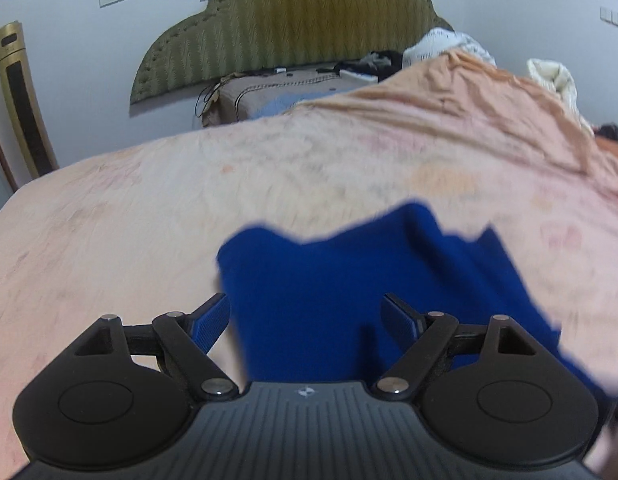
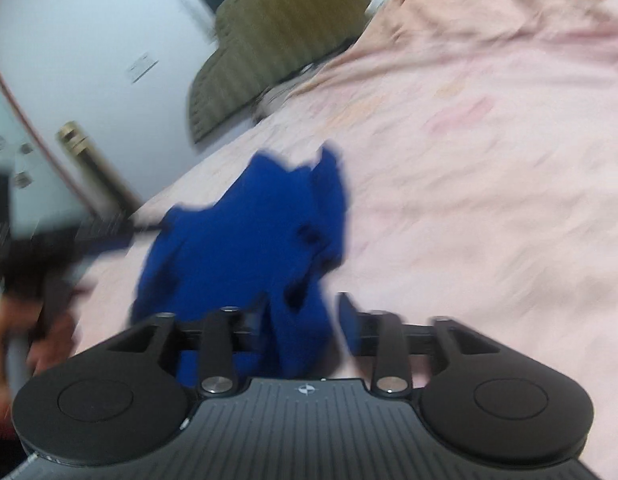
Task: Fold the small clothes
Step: 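Lay the folded blue sweater down with both grippers and open them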
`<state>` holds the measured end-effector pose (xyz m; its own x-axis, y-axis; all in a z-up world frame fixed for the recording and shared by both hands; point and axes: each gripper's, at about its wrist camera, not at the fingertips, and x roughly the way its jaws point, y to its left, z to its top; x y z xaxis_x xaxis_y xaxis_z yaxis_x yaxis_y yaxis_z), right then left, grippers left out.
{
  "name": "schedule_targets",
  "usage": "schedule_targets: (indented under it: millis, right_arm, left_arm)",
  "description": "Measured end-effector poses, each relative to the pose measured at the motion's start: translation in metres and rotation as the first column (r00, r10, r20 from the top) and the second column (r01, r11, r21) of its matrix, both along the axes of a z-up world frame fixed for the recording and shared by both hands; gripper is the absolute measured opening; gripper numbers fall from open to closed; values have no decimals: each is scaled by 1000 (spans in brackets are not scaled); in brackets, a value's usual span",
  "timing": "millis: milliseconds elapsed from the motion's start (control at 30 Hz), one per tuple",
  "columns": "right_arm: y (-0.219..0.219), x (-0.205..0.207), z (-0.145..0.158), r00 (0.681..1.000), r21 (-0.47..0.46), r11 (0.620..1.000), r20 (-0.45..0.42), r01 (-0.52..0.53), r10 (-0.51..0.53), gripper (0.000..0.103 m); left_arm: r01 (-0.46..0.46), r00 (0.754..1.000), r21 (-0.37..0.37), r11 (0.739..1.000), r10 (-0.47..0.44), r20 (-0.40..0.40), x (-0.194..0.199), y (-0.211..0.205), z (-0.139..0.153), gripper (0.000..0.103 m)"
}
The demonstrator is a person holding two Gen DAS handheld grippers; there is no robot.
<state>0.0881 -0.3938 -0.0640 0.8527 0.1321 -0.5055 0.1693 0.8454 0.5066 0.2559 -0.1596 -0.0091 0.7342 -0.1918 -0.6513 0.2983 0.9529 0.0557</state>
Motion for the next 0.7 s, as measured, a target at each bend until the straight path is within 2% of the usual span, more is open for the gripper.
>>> schedule_targets:
  millis: [100,200,333,467,567,700]
  right_arm:
    - [-6,13,16,999,-71,997,33,21,-19,50]
    - [0,52,29,997,-143,987,28,-71,76,50]
    - [32,112,43,977,-266,941,-34,-210,208,51]
    - [59,159,44,941,-249,908,-86,-338,327,55]
    - [66,194,36,950,-284,907,-141,-310,280,55]
    - [50,230,21,974,-338,927,-206,-159,92,63]
  left_arm:
    - [-2,999,-10,1000,2,-32,-18,13,-11,83]
    - [-2,998,-17,1000,1,-64,-28,19,-20,83]
    - [-11,997,-23,1000,10,-74,-33,23,-26,83]
    - [-24,995,-39,999,21,-97,-32,25,-30,83]
    - [-19,996,-27,999,16,-91,-35,24,-31,83]
    - [-18,996,-20,1000,16,-86,-38,22,-32,84]
